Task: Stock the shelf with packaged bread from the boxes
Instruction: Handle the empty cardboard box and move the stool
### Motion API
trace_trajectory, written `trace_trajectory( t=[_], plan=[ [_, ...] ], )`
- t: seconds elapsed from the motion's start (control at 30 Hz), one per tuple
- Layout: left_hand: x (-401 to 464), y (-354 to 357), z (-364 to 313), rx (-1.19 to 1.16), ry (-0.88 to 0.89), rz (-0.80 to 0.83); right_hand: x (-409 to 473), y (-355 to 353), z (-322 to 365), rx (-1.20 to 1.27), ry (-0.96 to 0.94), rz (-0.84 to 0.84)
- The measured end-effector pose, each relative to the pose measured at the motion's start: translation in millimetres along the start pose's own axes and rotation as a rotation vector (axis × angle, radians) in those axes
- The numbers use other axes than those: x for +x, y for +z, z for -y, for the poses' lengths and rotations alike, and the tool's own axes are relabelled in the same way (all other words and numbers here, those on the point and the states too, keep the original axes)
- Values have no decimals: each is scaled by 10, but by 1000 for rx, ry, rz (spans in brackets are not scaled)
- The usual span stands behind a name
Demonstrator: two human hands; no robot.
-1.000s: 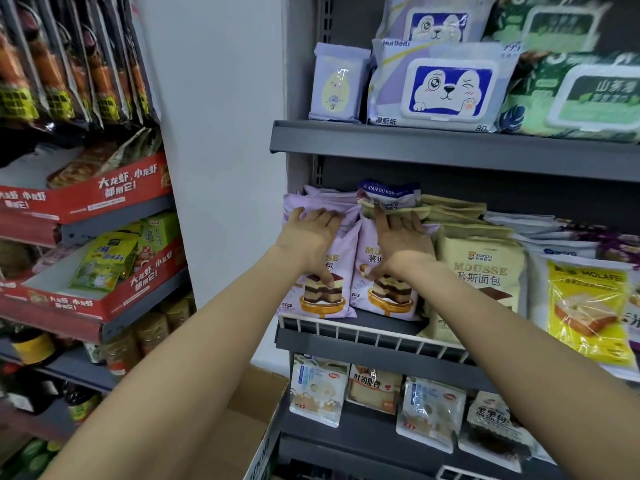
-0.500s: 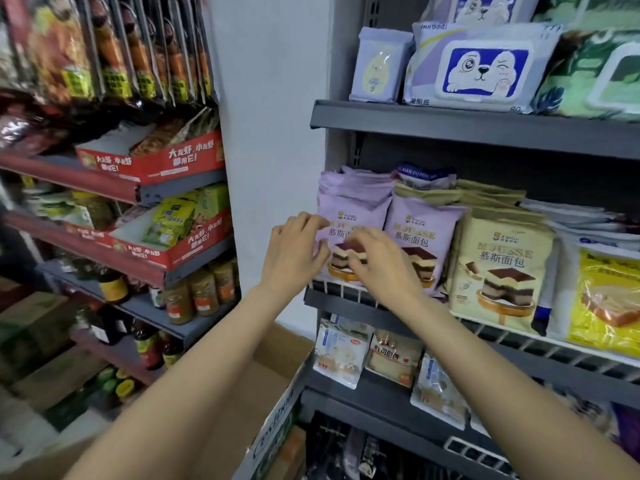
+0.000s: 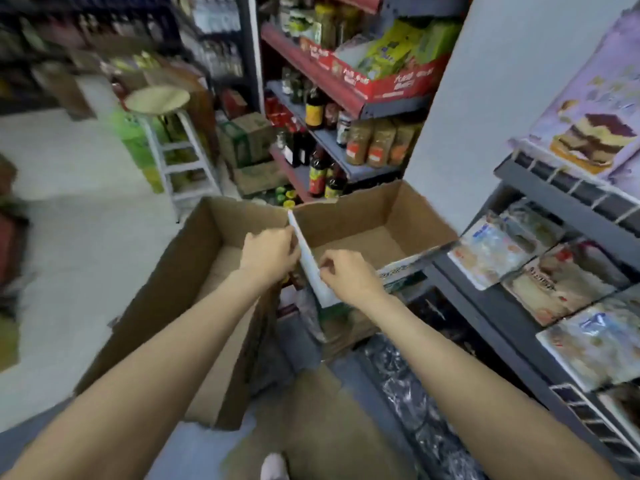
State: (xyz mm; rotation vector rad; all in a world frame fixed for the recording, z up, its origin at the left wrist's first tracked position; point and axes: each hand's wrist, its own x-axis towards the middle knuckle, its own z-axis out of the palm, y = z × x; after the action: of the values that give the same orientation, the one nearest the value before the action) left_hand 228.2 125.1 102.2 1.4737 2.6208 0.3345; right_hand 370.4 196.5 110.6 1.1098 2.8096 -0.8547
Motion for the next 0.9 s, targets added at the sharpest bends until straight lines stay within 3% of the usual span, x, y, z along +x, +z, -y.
trace_trajectory(
  t=[0.2,0.4,0.6,0.77,0.9],
  plan=[
    [-667,668,1175,-30,-266,255,189,1392,384,133,36,334],
    [-1166,1188,1761,-91,-259,468,238,2568,548,512,472,518],
    [-1767,1085,2190,-71,-320,545,211,2691,712,492,508,377],
    [-2190,682,2425,129,-89,550,179,2413,1116,423,438,301],
    [-2488,503,2527,236,-76,430,26,2409,1471,265,248,243]
  ],
)
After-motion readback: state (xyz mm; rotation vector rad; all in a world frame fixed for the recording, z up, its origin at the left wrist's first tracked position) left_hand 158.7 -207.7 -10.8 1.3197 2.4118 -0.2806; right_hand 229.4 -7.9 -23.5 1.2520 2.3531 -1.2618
